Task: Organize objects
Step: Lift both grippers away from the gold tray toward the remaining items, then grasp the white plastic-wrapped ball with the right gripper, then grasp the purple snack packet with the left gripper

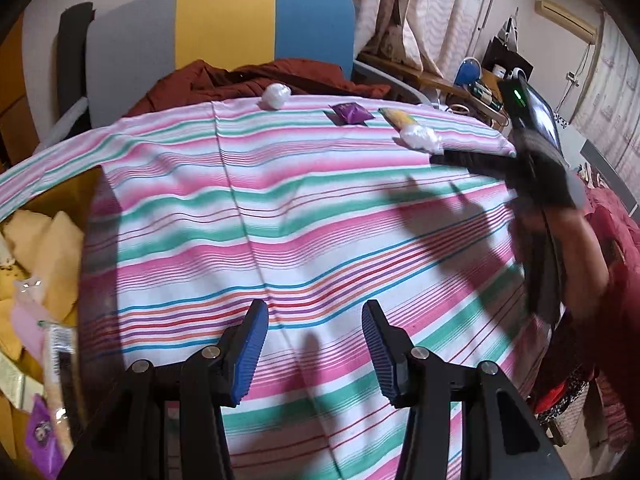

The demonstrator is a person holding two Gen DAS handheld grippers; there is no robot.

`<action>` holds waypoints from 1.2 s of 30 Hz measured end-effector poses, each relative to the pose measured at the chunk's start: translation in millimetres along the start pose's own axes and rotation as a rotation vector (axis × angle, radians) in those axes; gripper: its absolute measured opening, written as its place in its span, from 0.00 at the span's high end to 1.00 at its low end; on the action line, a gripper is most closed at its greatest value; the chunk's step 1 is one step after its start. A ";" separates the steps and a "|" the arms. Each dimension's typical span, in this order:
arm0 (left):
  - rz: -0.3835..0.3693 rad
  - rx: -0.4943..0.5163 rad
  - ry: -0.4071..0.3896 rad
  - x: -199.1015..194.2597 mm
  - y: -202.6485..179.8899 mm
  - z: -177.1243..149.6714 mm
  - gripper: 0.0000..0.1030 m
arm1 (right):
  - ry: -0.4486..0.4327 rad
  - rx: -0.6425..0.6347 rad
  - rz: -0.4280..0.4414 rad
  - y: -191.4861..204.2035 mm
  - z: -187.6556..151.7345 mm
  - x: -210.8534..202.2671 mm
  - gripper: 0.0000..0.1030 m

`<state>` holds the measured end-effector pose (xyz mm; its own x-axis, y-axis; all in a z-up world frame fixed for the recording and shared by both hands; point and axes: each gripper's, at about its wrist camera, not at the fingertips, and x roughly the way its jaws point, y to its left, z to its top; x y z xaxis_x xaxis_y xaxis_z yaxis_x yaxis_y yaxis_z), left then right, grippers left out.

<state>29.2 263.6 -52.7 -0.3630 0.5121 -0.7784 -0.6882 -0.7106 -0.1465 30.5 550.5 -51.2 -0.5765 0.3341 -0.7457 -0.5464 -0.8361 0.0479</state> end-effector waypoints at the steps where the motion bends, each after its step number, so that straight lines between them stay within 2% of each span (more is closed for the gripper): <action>1: 0.000 0.001 0.005 2.0 -1.0 0.3 0.52 | -0.012 0.006 -0.016 -6.3 12.6 7.5 0.31; 4: 0.001 -0.001 0.020 7.6 -3.8 1.6 0.52 | -0.033 0.011 -0.037 -14.2 38.1 23.3 0.26; 13: 0.010 0.010 0.051 25.8 -9.5 16.3 0.52 | -0.016 0.021 -0.028 -10.8 72.3 66.1 0.26; 16: 0.011 0.021 0.042 30.4 -14.1 25.5 0.52 | -0.001 -0.019 -0.046 -6.9 71.0 81.3 0.33; 20: 0.008 0.028 0.039 42.3 -19.5 39.1 0.52 | -0.025 0.016 0.000 -15.5 66.4 79.6 0.38; 25: -0.008 0.021 0.033 66.1 -30.0 69.6 0.50 | -0.035 0.059 0.021 -24.5 55.9 72.8 0.40; 29: -0.001 0.030 0.022 89.4 -42.3 101.7 0.38 | -0.028 0.089 0.025 -28.7 48.3 69.2 0.42; 33: 0.000 0.012 0.029 115.0 -47.2 136.4 0.38 | -0.016 0.121 -0.002 -33.5 45.0 71.2 0.49; 36: 0.020 -0.024 0.026 134.9 -46.6 163.1 0.37 | -0.015 0.100 -0.030 -29.8 45.3 71.6 0.49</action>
<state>-90.2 444.5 -51.4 -0.3597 0.4851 -0.7971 -0.6657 -0.7320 -0.1450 -22.0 619.1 -75.9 -0.5677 0.3651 -0.7378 -0.6211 -0.7782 0.0928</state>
